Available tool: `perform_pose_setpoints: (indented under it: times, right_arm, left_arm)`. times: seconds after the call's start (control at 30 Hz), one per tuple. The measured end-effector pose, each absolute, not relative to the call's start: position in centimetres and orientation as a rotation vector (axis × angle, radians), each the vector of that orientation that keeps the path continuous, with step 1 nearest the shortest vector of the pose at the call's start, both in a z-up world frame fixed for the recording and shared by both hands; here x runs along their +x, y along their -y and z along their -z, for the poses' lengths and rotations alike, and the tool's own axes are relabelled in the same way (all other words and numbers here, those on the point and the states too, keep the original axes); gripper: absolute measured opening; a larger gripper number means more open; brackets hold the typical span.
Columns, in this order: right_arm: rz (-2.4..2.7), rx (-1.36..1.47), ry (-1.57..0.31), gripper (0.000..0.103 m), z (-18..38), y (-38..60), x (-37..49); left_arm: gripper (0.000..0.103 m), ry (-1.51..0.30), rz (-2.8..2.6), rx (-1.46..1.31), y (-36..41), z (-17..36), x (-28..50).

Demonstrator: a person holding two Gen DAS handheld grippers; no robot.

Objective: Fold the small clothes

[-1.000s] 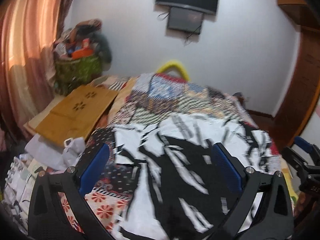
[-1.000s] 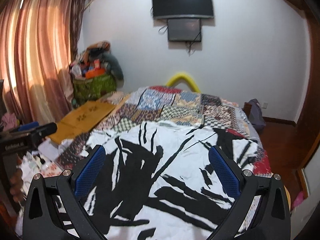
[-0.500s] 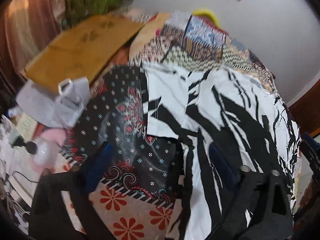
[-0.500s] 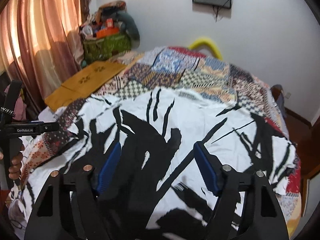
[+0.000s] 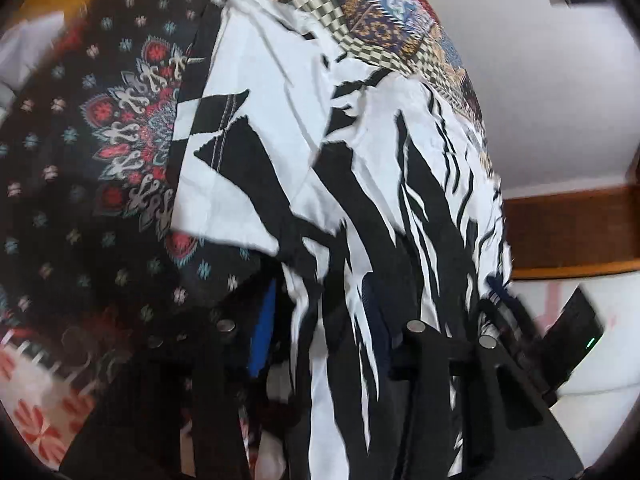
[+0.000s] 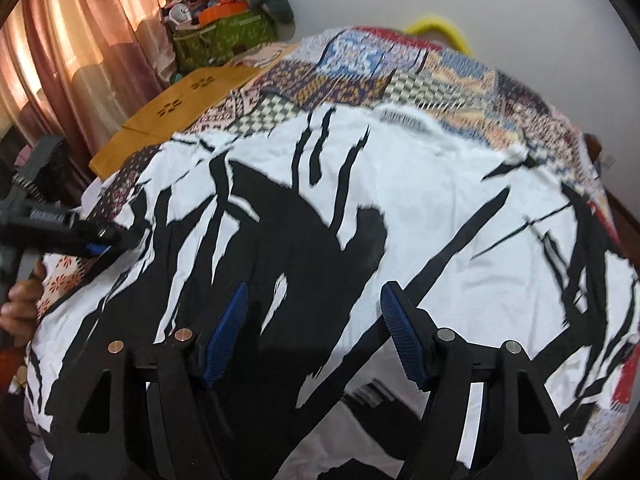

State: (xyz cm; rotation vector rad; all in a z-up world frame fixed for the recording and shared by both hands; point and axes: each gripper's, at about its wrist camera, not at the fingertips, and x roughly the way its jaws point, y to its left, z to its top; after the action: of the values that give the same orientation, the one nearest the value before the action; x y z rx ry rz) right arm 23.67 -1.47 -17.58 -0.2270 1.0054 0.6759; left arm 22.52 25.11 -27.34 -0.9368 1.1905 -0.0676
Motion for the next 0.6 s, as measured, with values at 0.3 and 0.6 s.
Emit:
perform_pose_setpoints:
  times: [0.3, 0.6]
  right_arm:
    - [-0.69, -0.192, -1.052, 0.065, 18.5, 2.2, 23.9]
    - [-0.674, -0.191, -1.027, 0.065, 17.7, 2.7, 23.3]
  left_arm:
    - [0.03, -1.112, -0.036, -0.896, -28.0, 27.3, 25.1]
    - [0.003, -1.045, -0.241, -0.473, -26.3, 24.1, 27.5]
